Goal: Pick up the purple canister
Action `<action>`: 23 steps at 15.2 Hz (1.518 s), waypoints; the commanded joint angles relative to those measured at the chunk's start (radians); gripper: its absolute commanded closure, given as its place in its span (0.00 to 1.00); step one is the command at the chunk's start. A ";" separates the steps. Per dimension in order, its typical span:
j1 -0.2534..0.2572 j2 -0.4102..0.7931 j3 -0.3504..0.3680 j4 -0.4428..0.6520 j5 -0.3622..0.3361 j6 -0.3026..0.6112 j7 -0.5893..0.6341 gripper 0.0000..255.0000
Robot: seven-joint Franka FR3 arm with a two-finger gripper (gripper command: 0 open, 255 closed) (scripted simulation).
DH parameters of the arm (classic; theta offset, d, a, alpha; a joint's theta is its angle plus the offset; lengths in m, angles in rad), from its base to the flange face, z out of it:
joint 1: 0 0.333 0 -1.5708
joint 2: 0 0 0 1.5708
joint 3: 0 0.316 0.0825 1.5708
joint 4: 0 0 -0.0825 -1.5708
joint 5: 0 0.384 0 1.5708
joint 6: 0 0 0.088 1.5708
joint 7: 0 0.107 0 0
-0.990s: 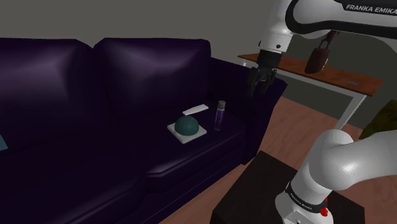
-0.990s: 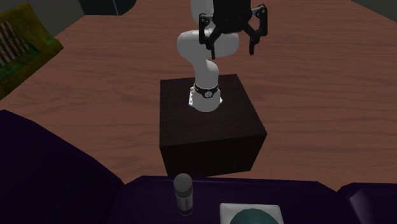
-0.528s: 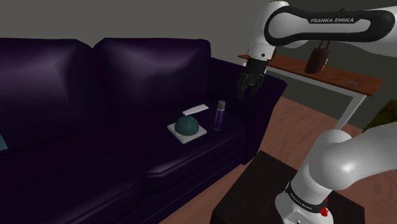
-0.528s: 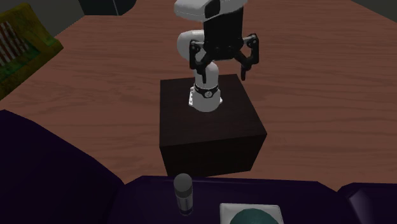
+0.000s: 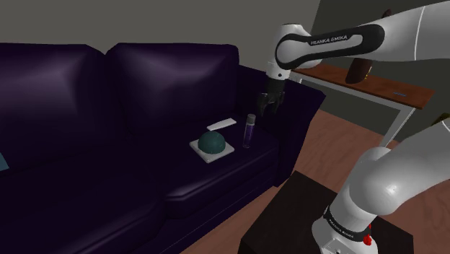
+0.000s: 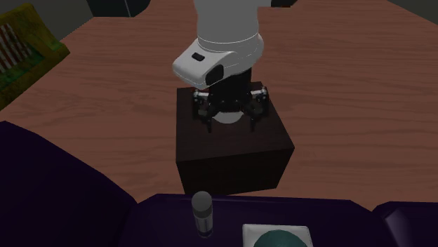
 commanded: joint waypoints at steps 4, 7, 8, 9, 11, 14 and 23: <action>-0.008 0.194 -0.034 0.085 -0.014 0.108 -0.050 0.00; -0.014 0.303 -0.051 0.142 -0.015 0.160 -0.077 0.00; -0.017 0.341 -0.056 0.164 -0.014 0.176 -0.086 0.00; -0.019 0.378 -0.060 0.186 -0.013 0.190 -0.095 0.00; -0.024 0.438 -0.067 0.225 -0.010 0.211 -0.110 0.00; -0.025 0.455 -0.067 0.203 -0.006 0.250 -0.112 0.00; -0.026 0.482 -0.068 0.170 0.002 0.310 -0.118 1.00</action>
